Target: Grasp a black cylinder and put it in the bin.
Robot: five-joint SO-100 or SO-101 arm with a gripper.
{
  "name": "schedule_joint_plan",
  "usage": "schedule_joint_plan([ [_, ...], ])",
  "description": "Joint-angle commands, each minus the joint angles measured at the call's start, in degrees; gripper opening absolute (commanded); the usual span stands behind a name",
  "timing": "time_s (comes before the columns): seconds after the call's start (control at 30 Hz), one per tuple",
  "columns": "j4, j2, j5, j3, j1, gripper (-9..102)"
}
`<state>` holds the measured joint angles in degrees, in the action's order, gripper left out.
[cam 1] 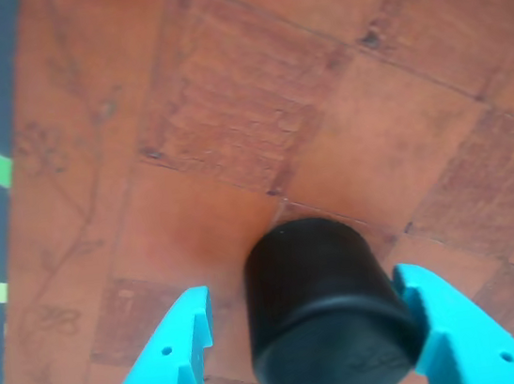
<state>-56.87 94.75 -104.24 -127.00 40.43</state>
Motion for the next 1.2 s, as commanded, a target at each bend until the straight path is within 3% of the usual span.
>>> schedule_joint_plan([
  [0.0, -0.3, 0.5, -0.2, 1.3, 0.3, 22],
  [0.87, -2.5, 0.8, 0.7, 2.4, -2.5, 16],
  [1.17, -13.7, 0.8, 0.2, 12.1, -2.5, 16],
])
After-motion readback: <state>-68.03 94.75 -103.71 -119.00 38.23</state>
